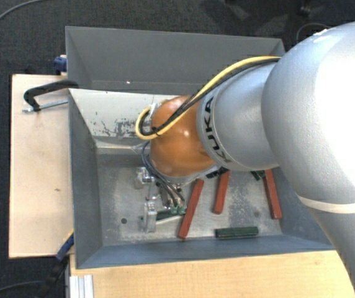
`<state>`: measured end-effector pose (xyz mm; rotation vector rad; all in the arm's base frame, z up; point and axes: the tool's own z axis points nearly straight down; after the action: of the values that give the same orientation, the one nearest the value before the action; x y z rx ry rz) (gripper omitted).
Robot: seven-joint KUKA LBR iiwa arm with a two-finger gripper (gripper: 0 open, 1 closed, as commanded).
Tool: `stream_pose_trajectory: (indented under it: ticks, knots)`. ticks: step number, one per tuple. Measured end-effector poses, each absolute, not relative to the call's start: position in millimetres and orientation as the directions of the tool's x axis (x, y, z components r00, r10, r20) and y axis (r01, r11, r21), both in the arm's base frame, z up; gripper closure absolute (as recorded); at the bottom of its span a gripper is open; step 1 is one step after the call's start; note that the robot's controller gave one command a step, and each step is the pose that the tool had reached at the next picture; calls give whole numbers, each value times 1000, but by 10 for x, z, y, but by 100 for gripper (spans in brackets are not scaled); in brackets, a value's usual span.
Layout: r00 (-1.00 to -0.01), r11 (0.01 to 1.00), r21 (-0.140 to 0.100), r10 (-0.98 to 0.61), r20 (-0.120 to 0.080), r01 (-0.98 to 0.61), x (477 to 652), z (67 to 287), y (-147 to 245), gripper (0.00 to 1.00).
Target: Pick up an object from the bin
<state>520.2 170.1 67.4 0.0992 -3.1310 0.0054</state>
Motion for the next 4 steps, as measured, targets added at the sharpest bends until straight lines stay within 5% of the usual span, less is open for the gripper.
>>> stream_pose_trajectory:
  ticks: [1, 2, 3, 4]
  knots:
    - [-992, 992, -3, -128, 1, -128, 5251, 710, 968, 0]
    - [-926, 926, 0, -378, -7, -378, 5574, 711, 826, 0]
    - [-926, 926, 1, -378, -5, -378, 5569, 709, 830, 100]
    - [-926, 926, 1, -377, -5, -377, 5569, 710, 830, 0]
